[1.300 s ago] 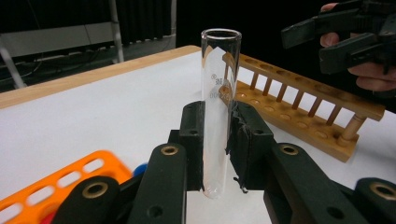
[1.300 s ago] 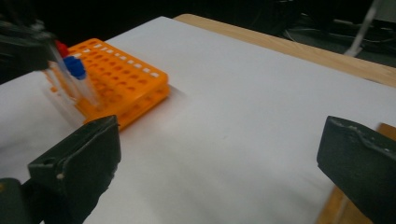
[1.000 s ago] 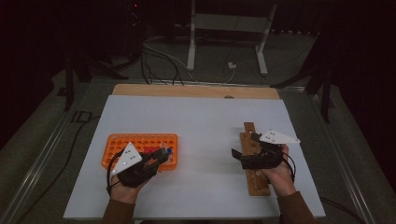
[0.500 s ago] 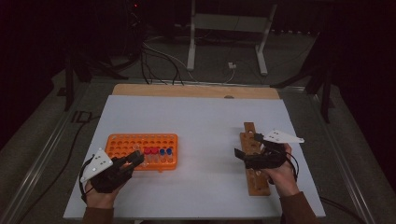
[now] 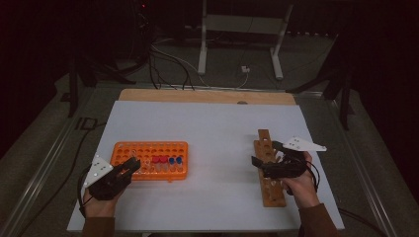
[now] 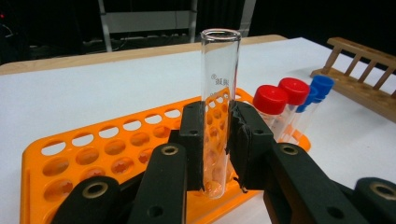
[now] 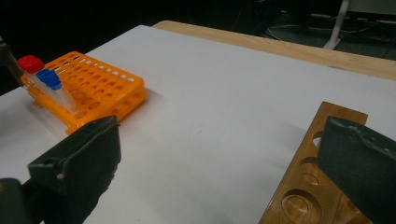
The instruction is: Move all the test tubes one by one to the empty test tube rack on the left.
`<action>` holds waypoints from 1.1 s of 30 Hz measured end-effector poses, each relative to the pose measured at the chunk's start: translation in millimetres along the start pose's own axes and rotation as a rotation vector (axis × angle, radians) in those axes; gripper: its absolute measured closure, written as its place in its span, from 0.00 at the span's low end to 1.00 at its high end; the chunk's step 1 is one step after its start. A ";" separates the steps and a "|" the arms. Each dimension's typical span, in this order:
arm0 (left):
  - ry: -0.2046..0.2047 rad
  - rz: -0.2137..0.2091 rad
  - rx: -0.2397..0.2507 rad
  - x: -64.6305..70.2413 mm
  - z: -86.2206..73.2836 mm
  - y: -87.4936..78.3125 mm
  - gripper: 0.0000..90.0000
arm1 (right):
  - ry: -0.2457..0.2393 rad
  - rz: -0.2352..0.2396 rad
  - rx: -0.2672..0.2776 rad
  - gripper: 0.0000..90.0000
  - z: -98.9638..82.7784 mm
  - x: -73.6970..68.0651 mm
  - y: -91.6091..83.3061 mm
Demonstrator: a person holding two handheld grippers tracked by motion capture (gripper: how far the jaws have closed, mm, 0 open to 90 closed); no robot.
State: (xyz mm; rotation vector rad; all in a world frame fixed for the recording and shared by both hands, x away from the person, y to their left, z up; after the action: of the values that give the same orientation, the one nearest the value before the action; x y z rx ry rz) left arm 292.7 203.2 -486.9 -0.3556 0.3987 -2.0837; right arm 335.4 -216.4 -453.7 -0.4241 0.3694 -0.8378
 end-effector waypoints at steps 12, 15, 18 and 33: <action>0.037 0.023 -0.077 -3.7 -12.2 14.9 0.84 | 0.001 0.000 -0.002 0.00 -1.7 -0.1 -0.2; 0.046 0.023 -0.120 -3.7 -19.2 19.4 0.84 | -0.001 0.001 -0.003 0.00 -3.3 0.0 -0.4; 0.065 0.035 -0.166 -3.2 -23.8 24.7 0.85 | 0.004 0.001 -0.005 0.00 -5.0 0.6 0.2; 0.090 0.047 -0.230 -2.4 -30.9 28.0 0.85 | 0.003 -0.007 -0.009 0.00 -9.8 2.1 -0.3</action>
State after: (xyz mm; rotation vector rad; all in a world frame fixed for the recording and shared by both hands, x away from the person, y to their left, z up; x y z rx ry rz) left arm 302.8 195.8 -526.7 -0.3846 0.6971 -2.0177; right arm 331.9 -220.3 -462.2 -0.4328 0.3748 -0.8443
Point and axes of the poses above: each handheld gripper's, and its own axes: y roughly forward along the jaws, z roughly out of its top, x roughly to its right, the point moved 7 cm from there along y, roughly forward along the jaws, and after that the axes turned 3 degrees about -x, right-handed, at the moved point
